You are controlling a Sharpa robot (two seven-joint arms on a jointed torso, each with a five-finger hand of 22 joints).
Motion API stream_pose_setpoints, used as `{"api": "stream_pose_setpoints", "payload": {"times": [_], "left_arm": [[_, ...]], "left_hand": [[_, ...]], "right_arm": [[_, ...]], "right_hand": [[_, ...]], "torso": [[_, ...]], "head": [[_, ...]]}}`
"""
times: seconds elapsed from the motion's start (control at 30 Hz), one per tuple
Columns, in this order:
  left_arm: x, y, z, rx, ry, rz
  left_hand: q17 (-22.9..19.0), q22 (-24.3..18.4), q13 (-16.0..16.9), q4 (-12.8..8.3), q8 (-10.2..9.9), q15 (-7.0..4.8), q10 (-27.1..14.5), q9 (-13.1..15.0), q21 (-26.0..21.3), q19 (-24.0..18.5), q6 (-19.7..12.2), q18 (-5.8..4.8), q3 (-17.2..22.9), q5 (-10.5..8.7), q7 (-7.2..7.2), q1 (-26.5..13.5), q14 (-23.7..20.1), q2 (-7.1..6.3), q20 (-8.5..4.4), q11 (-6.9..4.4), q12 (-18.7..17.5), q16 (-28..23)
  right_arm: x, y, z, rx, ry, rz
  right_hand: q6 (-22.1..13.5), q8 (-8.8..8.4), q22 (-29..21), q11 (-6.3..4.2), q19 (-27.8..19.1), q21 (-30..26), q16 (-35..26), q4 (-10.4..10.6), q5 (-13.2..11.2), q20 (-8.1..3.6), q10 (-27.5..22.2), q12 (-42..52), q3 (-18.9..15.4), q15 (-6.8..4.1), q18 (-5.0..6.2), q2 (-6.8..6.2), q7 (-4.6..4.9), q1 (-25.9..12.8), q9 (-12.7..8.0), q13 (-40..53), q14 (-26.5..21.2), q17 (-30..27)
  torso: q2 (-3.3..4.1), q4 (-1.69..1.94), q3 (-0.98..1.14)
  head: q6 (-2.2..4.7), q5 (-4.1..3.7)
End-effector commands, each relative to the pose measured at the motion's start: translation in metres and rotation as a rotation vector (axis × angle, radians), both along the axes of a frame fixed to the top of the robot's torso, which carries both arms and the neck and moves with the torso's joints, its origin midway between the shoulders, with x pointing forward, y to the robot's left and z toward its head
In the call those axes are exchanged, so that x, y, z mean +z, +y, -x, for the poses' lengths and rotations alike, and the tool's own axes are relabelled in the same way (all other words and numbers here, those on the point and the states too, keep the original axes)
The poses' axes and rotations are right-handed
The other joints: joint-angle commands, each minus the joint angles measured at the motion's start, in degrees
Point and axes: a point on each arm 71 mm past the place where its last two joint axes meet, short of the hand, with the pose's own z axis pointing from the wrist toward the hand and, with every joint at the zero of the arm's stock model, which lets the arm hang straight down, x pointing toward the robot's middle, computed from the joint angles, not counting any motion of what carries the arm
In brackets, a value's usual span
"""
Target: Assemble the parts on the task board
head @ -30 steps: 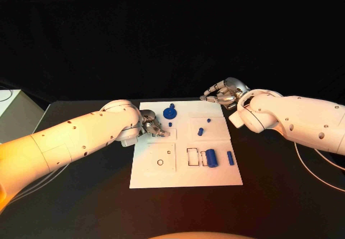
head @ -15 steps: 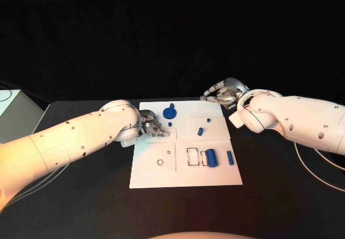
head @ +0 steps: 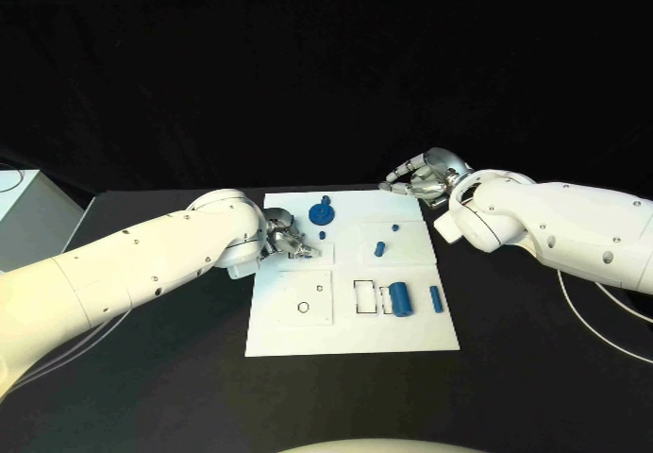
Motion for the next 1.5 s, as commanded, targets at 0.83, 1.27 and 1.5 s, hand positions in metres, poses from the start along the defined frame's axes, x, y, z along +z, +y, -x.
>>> {"api": "stream_pose_setpoints", "payload": {"times": [0.83,1.27,1.5], "left_arm": [[0.004,0.001,0.004,0.0,0.02,0.031],[0.015,0.005,0.007,-0.012,0.019,0.048],[0.015,0.01,0.007,-0.012,0.026,0.04]], "left_hand": [[15.1,0.91,3.29,1.17,-0.58,-0.13,-0.27,0.48,-0.28,0.15,0.34,-1.05,-2.95,-0.23,0.31,-0.68,6.06,-1.63,-0.2,0.12,-0.47,0.21],[14.99,0.8,2.99,1.28,-1.16,-0.04,-0.56,0.93,-0.39,0.06,0.09,-1.02,-6.51,-0.24,0.41,-2.37,6.03,-2.17,-0.1,0.23,-0.74,0.15],[14.91,0.7,2.84,1.1,-1.41,-0.05,-0.69,1.07,-0.46,0.01,-0.04,-0.99,-6.92,-0.21,0.39,-1.82,6.0,-1.19,-0.1,0.21,-0.87,0.11]], "right_arm": [[-0.002,0.001,0.0,0.014,0.007,0.005],[-0.003,0.0,0.0,0.012,0.007,0.005],[-0.003,-0.001,0.0,0.01,0.007,0.006]], "right_hand": [[-0.28,0.33,12.43,0.05,5.08,-0.37,-0.2,0.07,-0.07,0.32,2.81,-0.15,0.29,0.11,-0.07,-0.13,0.06,-0.49,0.05,12.35,4.41,8.41],[-0.28,0.33,12.43,0.05,5.08,-0.37,-0.2,0.07,-0.07,0.32,2.81,-0.15,0.29,0.11,-0.07,-0.13,0.06,-0.49,0.05,12.35,4.41,8.41],[-0.28,0.33,12.43,0.05,5.08,-0.37,-0.2,0.07,-0.07,0.32,2.81,-0.15,0.29,0.11,-0.07,-0.13,0.06,-0.49,0.05,12.35,4.41,8.41]], "torso": [[-0.06,0.03,-0.02],[-0.01,0.02,-0.02],[0.01,0.01,0.01]], "head": [[0.01,0.07],[0.15,0.12],[0.15,0.08]]}}
